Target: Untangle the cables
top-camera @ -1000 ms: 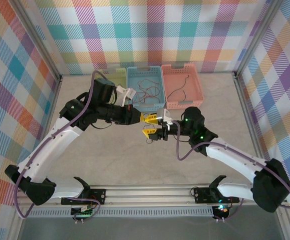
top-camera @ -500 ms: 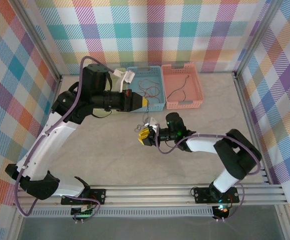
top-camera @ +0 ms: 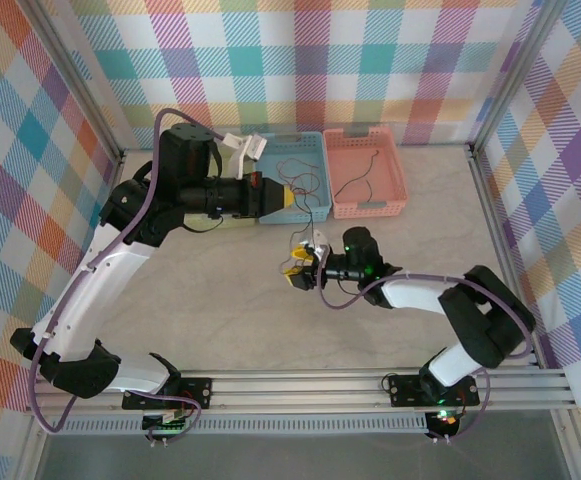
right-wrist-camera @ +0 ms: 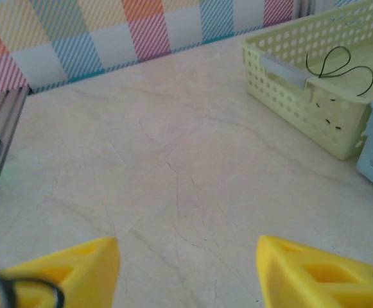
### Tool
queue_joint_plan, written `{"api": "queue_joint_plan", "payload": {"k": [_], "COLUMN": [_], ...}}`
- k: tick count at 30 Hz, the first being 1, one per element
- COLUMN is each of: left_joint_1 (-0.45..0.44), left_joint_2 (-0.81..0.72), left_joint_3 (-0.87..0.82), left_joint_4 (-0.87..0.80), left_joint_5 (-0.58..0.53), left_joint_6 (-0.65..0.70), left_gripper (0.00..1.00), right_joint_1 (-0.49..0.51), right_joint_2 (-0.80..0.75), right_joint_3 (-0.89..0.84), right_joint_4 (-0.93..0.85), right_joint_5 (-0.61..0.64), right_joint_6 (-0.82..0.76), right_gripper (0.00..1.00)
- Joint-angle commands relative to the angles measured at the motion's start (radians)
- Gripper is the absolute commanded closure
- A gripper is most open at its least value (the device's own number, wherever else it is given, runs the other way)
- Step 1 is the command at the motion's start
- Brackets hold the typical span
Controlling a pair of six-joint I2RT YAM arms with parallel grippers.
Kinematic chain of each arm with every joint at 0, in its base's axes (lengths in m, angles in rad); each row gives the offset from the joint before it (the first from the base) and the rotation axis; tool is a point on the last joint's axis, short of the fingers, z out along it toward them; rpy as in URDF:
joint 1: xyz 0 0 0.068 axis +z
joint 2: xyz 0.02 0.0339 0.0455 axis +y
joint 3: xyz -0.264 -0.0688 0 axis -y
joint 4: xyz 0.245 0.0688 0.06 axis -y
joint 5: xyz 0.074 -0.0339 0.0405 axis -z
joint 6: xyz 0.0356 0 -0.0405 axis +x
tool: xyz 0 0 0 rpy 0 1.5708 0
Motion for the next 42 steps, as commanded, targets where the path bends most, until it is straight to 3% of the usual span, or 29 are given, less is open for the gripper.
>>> {"api": "queue_joint_plan", "payload": {"k": [1, 6, 12, 20, 25, 29, 32, 37, 42], "left_joint_1": [-0.007, -0.007, -0.007, -0.007, -0.007, -0.006, -0.006, -0.006, -0.006], "left_joint_2": [-0.002, 0.013, 0.026, 0.034, 0.034, 0.035, 0.039, 0.046, 0.055], "left_joint_3": [0.034, 0.064, 0.105, 0.123, 0.156, 0.177, 0.178, 0.174, 0.174], "left_joint_4": [0.028, 0.018, 0.006, -0.007, -0.023, -0.023, -0.023, -0.027, -0.028], "left_joint_5": [-0.025, -0.029, -0.021, -0.006, -0.029, -0.044, -0.044, -0.057, -0.062], "left_joint_6": [-0.024, -0.02, -0.014, -0.007, 0.0, 0.003, 0.005, 0.015, 0.019], "left_gripper": [1.0, 1.0, 1.0, 1.0, 1.0, 1.0, 1.0, 1.0, 1.0], "right_joint_1": [0.002, 0.003, 0.002, 0.003, -0.001, -0.004, -0.004, -0.004, -0.004], "right_joint_2": [-0.114, -0.305, -0.406, -0.354, -0.241, -0.193, -0.196, -0.313, -0.425], "right_joint_3": [-0.047, -0.07, -0.084, -0.013, 0.024, -0.023, -0.067, -0.083, -0.082], "right_joint_4": [0.087, -0.071, -0.14, -0.188, -0.307, -0.252, -0.2, -0.179, -0.195], "right_joint_5": [-0.067, -0.054, -0.04, -0.078, 0.154, 0.218, 0.197, 0.052, 0.021], "right_joint_6": [-0.002, -0.066, -0.103, -0.113, -0.137, -0.096, -0.093, -0.115, -0.11], "right_gripper": [0.33, 0.21, 0.13, 0.16, 0.26, 0.28, 0.23, 0.15, 0.12]}}
